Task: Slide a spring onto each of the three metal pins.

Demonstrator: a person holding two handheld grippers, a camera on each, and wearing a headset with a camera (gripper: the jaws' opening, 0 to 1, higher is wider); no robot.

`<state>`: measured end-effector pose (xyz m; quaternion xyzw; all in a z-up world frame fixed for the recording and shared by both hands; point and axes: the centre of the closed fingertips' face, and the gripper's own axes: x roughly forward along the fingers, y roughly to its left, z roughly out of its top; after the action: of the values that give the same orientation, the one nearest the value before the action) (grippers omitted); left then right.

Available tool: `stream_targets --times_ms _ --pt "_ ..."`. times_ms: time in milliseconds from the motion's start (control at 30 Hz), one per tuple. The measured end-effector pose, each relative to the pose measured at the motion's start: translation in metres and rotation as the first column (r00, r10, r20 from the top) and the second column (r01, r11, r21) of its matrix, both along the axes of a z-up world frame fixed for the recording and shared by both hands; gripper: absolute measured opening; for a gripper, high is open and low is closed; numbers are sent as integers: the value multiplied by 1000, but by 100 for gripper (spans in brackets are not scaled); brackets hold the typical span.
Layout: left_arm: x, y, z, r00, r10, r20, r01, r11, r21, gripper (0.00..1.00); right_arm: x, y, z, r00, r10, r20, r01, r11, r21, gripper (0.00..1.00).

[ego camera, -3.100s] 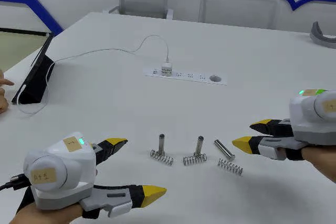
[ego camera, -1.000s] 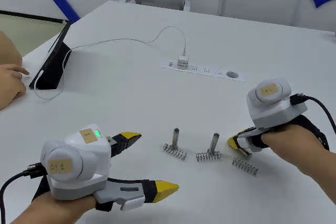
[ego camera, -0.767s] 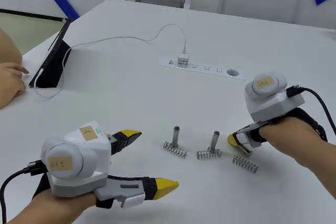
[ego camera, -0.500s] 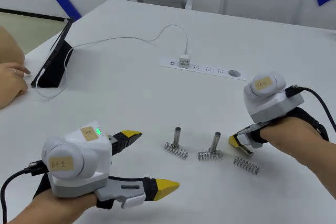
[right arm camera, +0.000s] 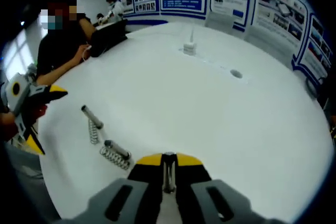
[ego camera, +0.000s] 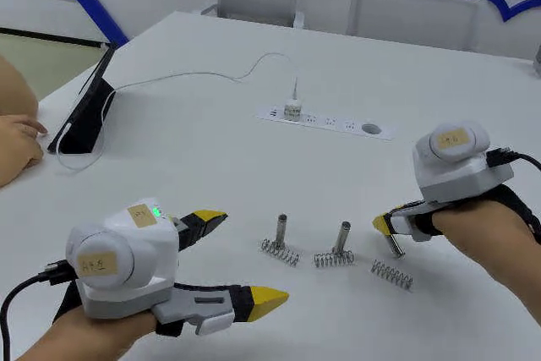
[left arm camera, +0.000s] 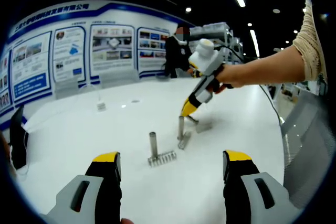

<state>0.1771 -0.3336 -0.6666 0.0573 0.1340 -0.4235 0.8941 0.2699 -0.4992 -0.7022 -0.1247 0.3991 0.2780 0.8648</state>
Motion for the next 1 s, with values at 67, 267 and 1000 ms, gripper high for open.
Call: stream_targets --times_ms 67,267,1000 --pt "-1 -1 1 1000 -2 3 2 1000 -1 81 -4 0 5 1000 0 15 0 1000 5 9" --pt "-6 0 4 1000 -1 9 1 1000 7 81 -12 -2 6 1000 -5 28 4 1000 20 9" --pt "-11 -1 10 1000 8 26 -9 1000 16 81 -33 -12 12 995 7 98 -12 999 53 9"
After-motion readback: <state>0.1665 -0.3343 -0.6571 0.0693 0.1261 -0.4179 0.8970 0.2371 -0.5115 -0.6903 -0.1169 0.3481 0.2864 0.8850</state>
